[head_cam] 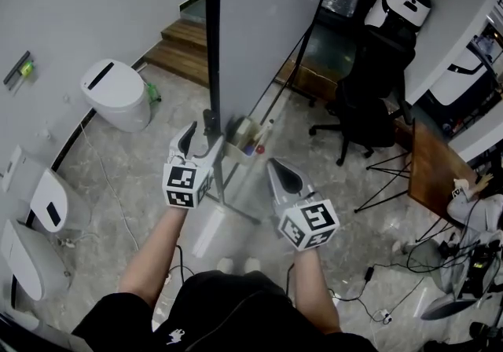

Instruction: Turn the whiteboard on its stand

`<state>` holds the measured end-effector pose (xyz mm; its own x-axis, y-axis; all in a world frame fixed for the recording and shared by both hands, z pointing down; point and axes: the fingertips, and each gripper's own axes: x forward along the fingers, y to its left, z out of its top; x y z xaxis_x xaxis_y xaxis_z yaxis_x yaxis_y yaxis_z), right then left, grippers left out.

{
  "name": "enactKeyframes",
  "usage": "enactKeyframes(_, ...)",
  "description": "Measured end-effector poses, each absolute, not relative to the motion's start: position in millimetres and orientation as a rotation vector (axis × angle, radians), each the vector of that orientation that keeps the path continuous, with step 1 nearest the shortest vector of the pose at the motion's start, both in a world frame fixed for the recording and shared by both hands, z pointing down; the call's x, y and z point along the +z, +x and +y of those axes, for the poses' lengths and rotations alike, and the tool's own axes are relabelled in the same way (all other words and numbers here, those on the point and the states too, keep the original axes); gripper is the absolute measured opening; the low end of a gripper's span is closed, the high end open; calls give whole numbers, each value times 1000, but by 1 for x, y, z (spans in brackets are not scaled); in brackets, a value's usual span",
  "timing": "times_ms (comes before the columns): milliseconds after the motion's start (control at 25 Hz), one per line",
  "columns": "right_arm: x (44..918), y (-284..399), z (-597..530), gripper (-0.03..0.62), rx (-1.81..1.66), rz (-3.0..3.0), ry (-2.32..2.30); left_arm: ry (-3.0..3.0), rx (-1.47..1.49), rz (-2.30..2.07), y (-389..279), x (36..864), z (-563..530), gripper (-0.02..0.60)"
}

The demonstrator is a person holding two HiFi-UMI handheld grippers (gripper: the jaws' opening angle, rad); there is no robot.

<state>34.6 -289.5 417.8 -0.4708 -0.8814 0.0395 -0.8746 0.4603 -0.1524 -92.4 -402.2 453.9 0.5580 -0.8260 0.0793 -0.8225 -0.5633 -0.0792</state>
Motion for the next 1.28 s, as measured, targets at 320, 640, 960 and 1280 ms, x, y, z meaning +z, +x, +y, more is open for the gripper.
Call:
enactKeyframes(320, 413, 44, -298, 8, -252, 2661, -1546, -2695, -203, 1482, -81, 451, -421, 316)
enactKeyframes(640, 416, 58, -303, 8, -259, 2659, -1558, -2660, -194, 1530, -76, 438, -440, 264)
enactKeyframes(960, 412, 69, -301, 8, -238, 2650, -1581, -2667, -206, 1533, -69, 438, -442, 202)
enactKeyframes(1280, 415, 73, -290, 8, -238, 2643, -1611, -2715, -194, 1532, -72, 443, -440, 190)
